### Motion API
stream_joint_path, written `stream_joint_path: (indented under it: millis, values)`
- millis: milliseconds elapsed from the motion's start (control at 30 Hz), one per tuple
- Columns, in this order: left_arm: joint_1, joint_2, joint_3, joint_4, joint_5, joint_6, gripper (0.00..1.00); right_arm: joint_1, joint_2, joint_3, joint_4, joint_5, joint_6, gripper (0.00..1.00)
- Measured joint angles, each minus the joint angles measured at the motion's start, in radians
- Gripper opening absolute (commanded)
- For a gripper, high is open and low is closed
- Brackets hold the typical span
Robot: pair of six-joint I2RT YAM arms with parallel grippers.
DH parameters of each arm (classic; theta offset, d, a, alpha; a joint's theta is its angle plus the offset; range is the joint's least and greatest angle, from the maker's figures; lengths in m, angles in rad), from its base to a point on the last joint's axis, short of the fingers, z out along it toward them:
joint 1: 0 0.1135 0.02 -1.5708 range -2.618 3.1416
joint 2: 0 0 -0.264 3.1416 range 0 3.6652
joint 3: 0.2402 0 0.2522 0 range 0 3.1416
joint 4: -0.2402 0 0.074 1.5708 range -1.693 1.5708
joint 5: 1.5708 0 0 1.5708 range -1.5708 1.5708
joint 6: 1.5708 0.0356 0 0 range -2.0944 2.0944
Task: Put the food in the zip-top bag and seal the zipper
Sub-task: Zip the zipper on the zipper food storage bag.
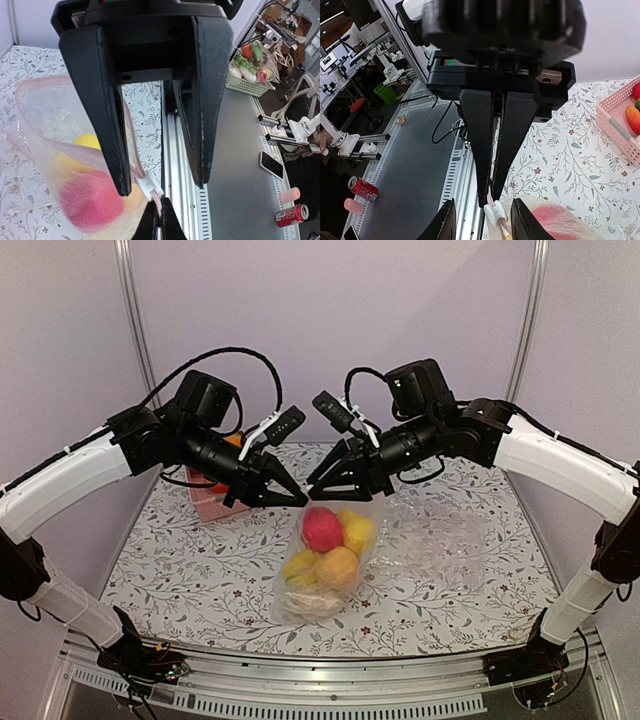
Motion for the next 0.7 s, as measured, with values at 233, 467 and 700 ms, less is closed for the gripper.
stream_joint_path:
  millis: [233, 467, 700]
  values:
    - [0.002, 0.0, -0.001, -0.001, 0.0, 0.0, 0.0, 0.001, 0.017, 0.019, -0.023, 0.0, -0.012, 0.36]
    - [0.006, -0.008, -0.01, -0.001, 0.0, 0.0, 0.0, 0.003, 0.022, 0.031, -0.045, 0.0, -0.025, 0.29]
    - [0.013, -0.014, -0.012, -0.006, -0.001, 0.004, 0.0, 0.006, 0.023, 0.032, -0.053, 0.004, -0.035, 0.23]
